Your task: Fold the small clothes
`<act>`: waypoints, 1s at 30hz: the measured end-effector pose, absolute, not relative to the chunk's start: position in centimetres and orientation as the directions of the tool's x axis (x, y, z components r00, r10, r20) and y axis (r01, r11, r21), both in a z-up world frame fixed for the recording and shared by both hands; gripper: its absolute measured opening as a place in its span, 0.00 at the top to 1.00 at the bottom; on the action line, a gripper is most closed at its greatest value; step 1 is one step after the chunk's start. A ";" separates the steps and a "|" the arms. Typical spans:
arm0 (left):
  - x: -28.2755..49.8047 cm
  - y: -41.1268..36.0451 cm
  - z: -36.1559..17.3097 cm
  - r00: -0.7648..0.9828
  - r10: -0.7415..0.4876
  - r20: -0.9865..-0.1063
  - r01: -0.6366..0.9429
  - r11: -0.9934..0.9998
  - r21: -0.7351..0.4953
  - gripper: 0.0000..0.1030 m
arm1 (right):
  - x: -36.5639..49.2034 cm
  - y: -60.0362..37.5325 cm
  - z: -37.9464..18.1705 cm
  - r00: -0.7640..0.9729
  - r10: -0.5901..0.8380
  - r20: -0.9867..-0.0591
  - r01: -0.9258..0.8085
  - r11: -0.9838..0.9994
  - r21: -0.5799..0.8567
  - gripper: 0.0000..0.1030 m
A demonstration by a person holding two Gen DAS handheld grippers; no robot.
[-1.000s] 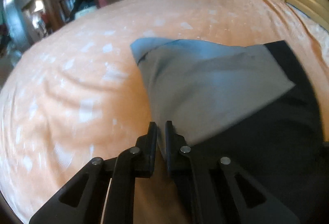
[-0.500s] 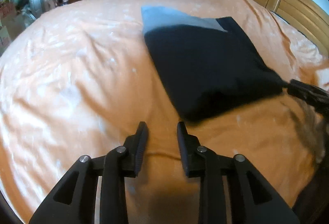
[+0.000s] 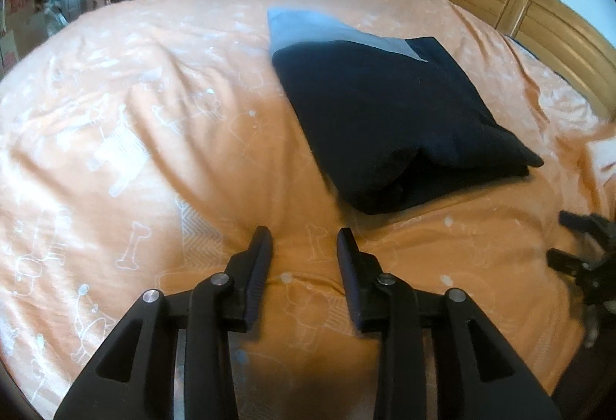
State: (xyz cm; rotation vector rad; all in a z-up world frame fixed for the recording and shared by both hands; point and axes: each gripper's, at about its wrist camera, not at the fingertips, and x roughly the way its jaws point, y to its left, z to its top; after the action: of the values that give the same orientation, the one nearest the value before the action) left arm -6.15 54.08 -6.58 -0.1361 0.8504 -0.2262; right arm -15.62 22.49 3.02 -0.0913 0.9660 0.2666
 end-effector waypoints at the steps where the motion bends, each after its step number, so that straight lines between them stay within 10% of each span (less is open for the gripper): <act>1: -6.1 54.0 -6.6 0.639 -0.250 -0.728 0.144 0.968 -0.206 0.64 | -16.1 22.5 3.0 0.543 0.185 -0.819 -0.266 0.963 0.041 0.00; 30: -6.0 53.8 -6.3 0.636 -0.235 -0.735 0.138 0.972 -0.191 0.63 | -16.8 22.5 3.0 0.565 0.199 -0.800 -0.271 0.962 0.048 0.00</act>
State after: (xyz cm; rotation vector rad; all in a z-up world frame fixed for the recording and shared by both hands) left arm -6.03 53.80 -6.26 -0.1213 0.8560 -0.2139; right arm -16.83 22.48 3.00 -0.0830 0.9298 0.2765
